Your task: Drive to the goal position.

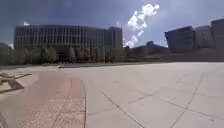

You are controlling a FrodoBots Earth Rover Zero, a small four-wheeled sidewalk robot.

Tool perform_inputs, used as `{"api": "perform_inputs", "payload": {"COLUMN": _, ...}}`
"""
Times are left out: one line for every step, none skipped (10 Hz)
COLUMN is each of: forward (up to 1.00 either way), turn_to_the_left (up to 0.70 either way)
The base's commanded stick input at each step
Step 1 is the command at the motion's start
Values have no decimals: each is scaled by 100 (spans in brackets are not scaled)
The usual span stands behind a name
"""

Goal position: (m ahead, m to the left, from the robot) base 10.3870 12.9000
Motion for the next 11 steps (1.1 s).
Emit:
{"api": "perform_inputs", "payload": {"forward": 85, "turn_to_the_left": 1}}
{"api": "perform_inputs", "payload": {"forward": 85, "turn_to_the_left": 1}}
{"api": "perform_inputs", "payload": {"forward": 85, "turn_to_the_left": 1}}
{"api": "perform_inputs", "payload": {"forward": 85, "turn_to_the_left": 1}}
{"api": "perform_inputs", "payload": {"forward": 85, "turn_to_the_left": 1}}
{"api": "perform_inputs", "payload": {"forward": 85, "turn_to_the_left": 1}}
{"api": "perform_inputs", "payload": {"forward": 85, "turn_to_the_left": 1}}
{"api": "perform_inputs", "payload": {"forward": 85, "turn_to_the_left": 1}}
{"api": "perform_inputs", "payload": {"forward": 85, "turn_to_the_left": 1}}
{"api": "perform_inputs", "payload": {"forward": 85, "turn_to_the_left": 1}}
{"api": "perform_inputs", "payload": {"forward": 85, "turn_to_the_left": 1}}
